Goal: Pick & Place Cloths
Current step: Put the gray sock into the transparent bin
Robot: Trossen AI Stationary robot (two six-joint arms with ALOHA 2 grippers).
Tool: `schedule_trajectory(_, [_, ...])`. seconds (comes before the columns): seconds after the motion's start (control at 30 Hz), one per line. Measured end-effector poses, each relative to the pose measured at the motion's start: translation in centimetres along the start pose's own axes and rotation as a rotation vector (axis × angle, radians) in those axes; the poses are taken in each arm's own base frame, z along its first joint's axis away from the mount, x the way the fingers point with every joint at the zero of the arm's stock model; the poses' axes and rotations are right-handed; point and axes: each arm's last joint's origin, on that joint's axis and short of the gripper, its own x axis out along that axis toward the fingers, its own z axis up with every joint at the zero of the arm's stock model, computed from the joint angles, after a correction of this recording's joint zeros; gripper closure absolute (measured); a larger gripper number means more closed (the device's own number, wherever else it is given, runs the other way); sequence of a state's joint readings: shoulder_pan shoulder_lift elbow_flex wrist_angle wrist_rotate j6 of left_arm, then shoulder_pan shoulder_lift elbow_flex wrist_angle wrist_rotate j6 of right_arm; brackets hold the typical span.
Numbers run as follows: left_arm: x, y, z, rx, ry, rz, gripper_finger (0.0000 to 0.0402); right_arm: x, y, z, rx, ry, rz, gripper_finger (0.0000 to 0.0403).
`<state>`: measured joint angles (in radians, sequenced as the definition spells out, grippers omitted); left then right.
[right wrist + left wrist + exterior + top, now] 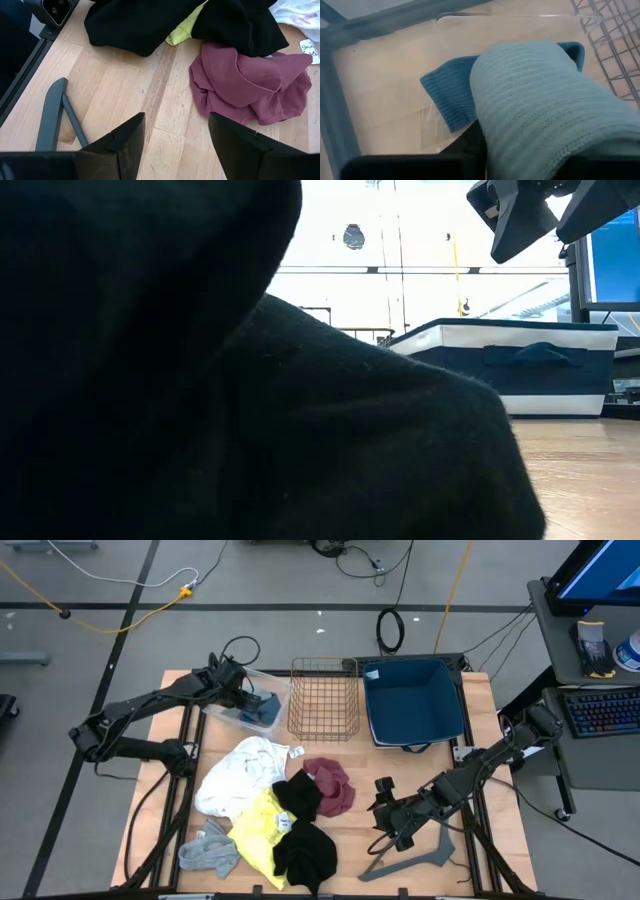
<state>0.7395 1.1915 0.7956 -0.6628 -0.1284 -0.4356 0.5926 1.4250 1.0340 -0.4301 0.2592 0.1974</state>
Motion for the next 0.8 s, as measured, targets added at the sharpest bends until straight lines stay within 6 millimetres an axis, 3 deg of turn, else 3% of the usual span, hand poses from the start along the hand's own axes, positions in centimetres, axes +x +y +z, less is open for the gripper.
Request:
schedule_trajectory(0.47, [-0.2,-0.1,0.0,0.015,0.006,-0.038,0.0146,0.0,0.0,0.0,0.000,0.000,0.000,0.0193])
schedule_trajectory(0.8, [-3.6,0.1,0.0,0.047,-0.125,-0.188,0.0104,0.0,0.0,0.0,0.000,0.000,0.002,0.0193])
